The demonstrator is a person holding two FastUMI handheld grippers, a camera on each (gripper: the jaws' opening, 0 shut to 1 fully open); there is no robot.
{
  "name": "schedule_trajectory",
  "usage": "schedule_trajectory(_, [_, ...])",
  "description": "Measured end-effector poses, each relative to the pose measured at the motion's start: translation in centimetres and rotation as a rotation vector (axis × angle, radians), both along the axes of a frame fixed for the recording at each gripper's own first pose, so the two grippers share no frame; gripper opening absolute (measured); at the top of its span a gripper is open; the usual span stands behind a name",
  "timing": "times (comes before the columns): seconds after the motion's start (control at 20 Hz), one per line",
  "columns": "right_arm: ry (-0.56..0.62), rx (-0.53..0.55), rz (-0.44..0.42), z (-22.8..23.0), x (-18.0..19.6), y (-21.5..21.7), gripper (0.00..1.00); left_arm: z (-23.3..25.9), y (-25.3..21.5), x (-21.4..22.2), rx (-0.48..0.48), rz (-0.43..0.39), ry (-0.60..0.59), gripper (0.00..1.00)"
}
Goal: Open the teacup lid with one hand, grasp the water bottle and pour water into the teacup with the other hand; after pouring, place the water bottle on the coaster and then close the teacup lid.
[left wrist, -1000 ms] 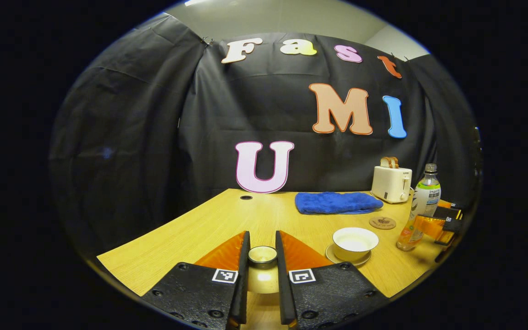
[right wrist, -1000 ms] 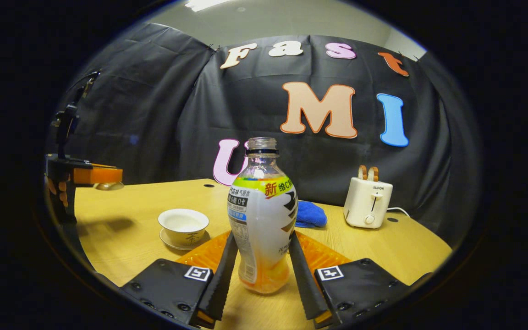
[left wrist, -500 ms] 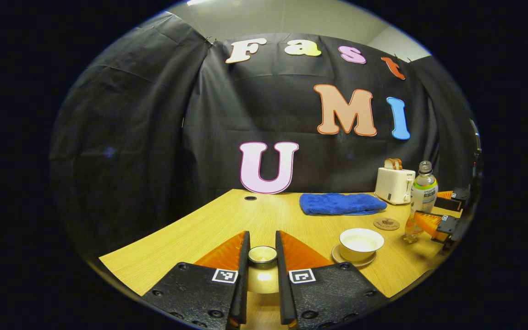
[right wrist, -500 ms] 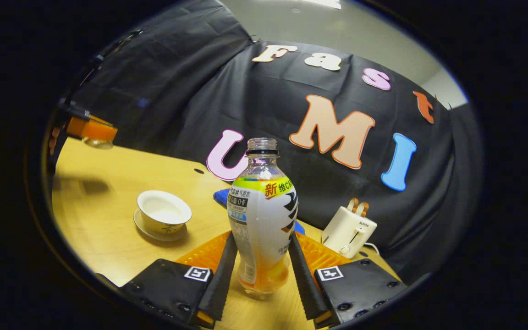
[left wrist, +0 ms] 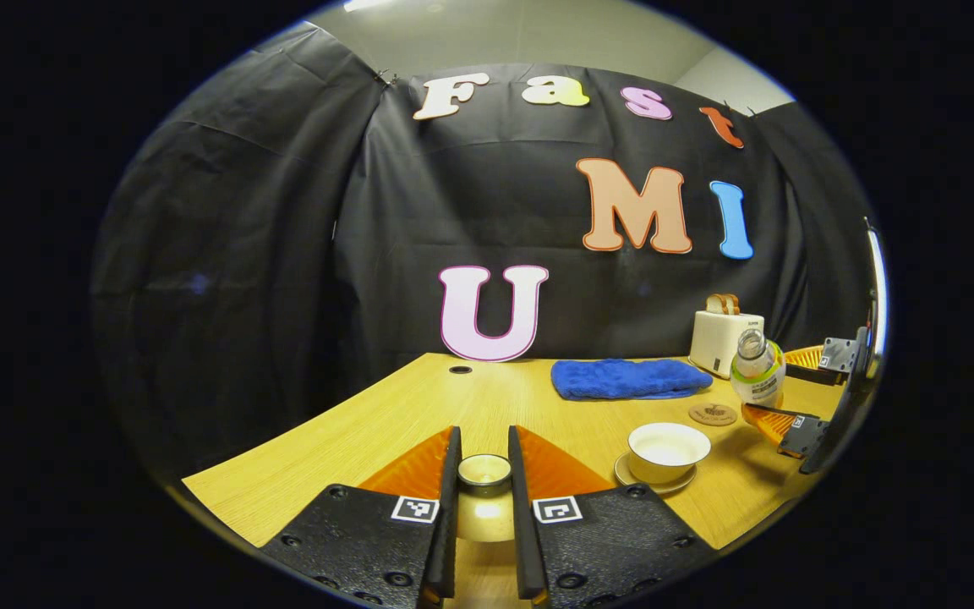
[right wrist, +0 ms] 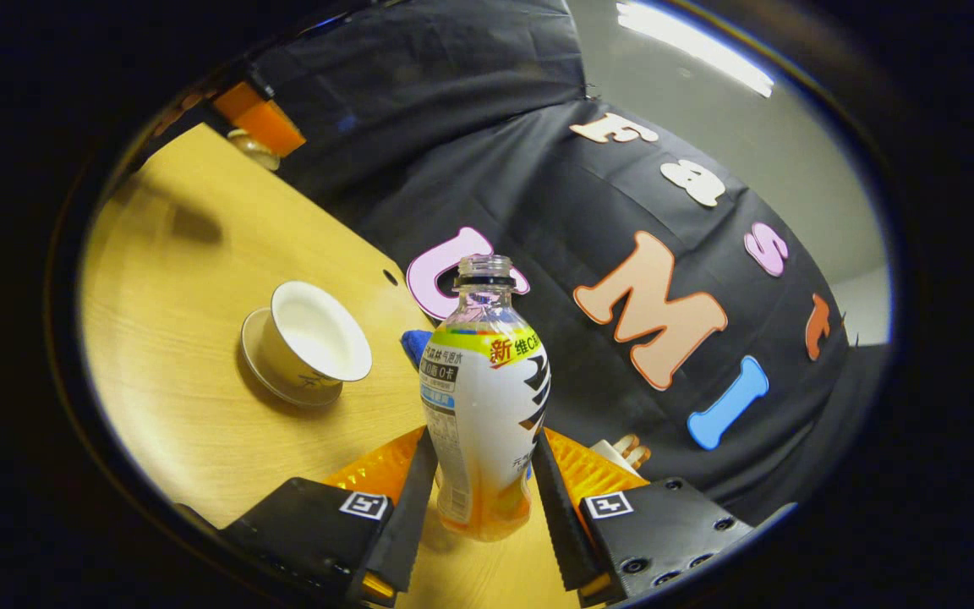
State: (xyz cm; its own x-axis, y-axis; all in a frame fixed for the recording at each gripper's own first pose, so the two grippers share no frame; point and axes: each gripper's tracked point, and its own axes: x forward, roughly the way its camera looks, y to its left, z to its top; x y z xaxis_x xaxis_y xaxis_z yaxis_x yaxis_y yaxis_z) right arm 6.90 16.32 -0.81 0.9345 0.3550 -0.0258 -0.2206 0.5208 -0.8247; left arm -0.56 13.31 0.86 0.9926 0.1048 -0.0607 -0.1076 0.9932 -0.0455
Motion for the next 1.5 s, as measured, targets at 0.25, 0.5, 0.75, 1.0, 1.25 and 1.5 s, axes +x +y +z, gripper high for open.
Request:
schedule_trajectory(0.25, [-0.061,-0.221,0.015,-1.2,1.1,0.6,0.68,-0.2,0.7,-0.4,-0.005,0.005,0.001,0.26])
schedule_trajectory(0.5, [-0.085,-0.359,0.030,-2.5,1.4,1.0,0.68,-0.1,0.7,-0.3,-0.008,0.002,0.002,0.24])
schedule_trajectory(0.75, [-0.145,-0.510,0.055,-3.2,1.1,1.2,0.69,0.0,1.2,-0.4,-0.006,0.013,-0.002,0.26])
schedule_trajectory(1.0, [-0.197,-0.639,0.073,-4.2,0.6,1.4,0.69,0.4,1.9,-0.8,-0.012,0.030,-0.013,0.26])
schedule_trajectory(1.25, [-0.242,-0.736,0.083,-4.7,0.1,1.5,0.68,0.7,1.6,-0.8,-0.008,0.024,-0.025,0.25])
schedule_trajectory(1.5, [-0.276,-0.806,0.106,-4.8,-0.5,1.8,0.69,1.0,1.1,-0.8,-0.018,0.013,-0.033,0.26])
